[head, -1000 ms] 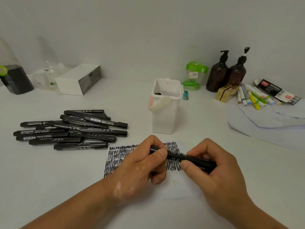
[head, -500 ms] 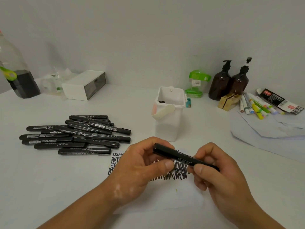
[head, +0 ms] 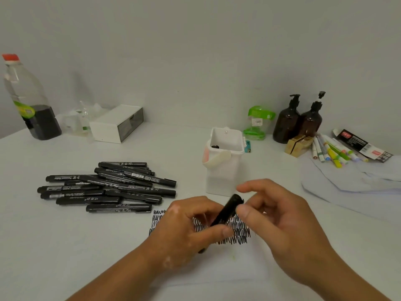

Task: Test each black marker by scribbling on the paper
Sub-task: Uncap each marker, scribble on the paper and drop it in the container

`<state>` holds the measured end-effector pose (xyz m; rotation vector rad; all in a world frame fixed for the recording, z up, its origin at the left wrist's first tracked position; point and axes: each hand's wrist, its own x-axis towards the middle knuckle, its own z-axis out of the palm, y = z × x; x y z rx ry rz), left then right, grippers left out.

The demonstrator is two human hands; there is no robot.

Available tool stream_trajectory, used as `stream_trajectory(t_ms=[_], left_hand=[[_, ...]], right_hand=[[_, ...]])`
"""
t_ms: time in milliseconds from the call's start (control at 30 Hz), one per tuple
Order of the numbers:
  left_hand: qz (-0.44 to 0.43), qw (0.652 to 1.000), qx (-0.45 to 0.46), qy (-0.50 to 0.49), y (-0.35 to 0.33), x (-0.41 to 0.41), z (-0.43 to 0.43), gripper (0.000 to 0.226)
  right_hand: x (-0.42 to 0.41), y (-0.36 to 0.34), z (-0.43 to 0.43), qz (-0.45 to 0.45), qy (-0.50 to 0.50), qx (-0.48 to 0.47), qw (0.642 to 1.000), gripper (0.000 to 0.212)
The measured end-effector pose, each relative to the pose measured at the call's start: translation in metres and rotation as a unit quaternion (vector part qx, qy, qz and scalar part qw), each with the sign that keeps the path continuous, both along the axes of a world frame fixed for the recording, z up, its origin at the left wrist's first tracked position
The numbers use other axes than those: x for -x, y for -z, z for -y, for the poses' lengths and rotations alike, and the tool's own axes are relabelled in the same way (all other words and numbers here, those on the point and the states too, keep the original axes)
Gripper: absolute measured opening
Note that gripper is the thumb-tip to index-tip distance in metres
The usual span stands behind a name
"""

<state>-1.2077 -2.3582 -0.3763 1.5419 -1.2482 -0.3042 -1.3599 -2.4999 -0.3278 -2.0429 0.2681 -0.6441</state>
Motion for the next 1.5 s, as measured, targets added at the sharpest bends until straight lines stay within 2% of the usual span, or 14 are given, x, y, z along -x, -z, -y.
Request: stream_trajectory(t_ms=[100, 233, 467, 600, 733, 833, 967, 1167, 1300, 1500], left_hand=[[0.077, 0.997, 0.015, -0.021, -0.001, -0.003, -0.002, 0.02], [0.057, 0.998, 0.001, -0.031, 0.0, -0.011, -0.006, 0.026], [-0.004, 0.997, -0.024, -0.079, 0.005, -0.024, -0.008, 0.012], [-0.028, 0.994, -0.023, -0.103, 0.007, -0.027, -0.008, 0.005], [-0.023, 0.993, -0.035, -0.108, 0.009, -0.029, -0.008, 0.002], [-0.017, 0.993, -0.047, -0.109, 0.011, -0.03, -0.008, 0.003], [-0.018, 0.993, -0.043, -0.108, 0.011, -0.032, -0.009, 0.002], [-0.012, 0.993, -0.043, -0.107, 0.013, -0.034, -0.008, 0.002], [-0.01, 0.994, -0.042, -0.105, 0.013, -0.034, -0.007, 0.003], [-0.005, 0.993, -0.048, -0.104, 0.014, -0.034, -0.006, 0.003]], right_hand=[[-0.008, -0.014, -0.003, -0.066, 0.006, 0.111, 0.992, 0.03], [-0.008, -0.032, -0.007, -0.106, 0.016, 0.195, 0.975, 0.017], [-0.004, -0.107, 0.027, 0.011, 0.113, 0.232, 0.966, 0.008], [-0.018, -0.148, 0.039, 0.037, 0.159, 0.27, 0.949, 0.006], [-0.055, -0.165, 0.043, -0.047, 0.195, 0.375, 0.905, 0.009], [-0.084, -0.157, 0.045, -0.126, 0.184, 0.428, 0.876, 0.008], [-0.109, -0.13, 0.045, -0.197, 0.159, 0.442, 0.86, 0.012], [-0.13, -0.094, 0.044, -0.264, 0.126, 0.402, 0.868, 0.031], [-0.135, -0.081, 0.043, -0.282, 0.119, 0.371, 0.877, 0.049], [-0.138, -0.075, 0.035, -0.308, 0.086, 0.402, 0.858, 0.055]])
